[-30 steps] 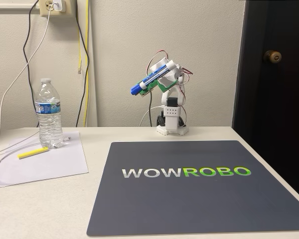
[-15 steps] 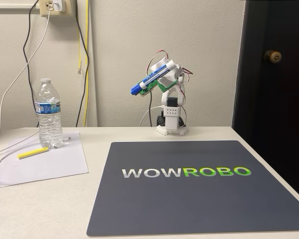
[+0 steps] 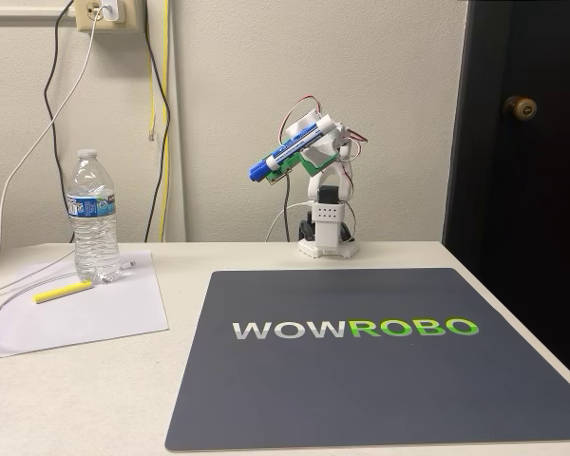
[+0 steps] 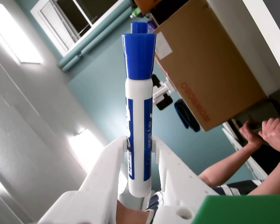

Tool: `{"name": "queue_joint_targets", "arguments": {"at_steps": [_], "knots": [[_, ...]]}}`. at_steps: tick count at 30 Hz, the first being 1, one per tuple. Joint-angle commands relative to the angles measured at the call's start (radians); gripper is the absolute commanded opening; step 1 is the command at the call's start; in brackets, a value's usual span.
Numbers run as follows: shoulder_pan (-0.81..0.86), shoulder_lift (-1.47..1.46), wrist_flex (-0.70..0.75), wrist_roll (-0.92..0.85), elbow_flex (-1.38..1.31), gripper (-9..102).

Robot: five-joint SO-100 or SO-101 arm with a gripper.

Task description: Pick up the blue marker.

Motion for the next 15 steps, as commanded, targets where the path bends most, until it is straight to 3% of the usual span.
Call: {"name": "queue_joint_targets", "arguments": {"at_steps": [1,15], "knots": [[0.003,-0.003,-0.021,0.005,-0.02,5],[0.003,-0.005,-0.021,0.005,-0.02,5]]}}
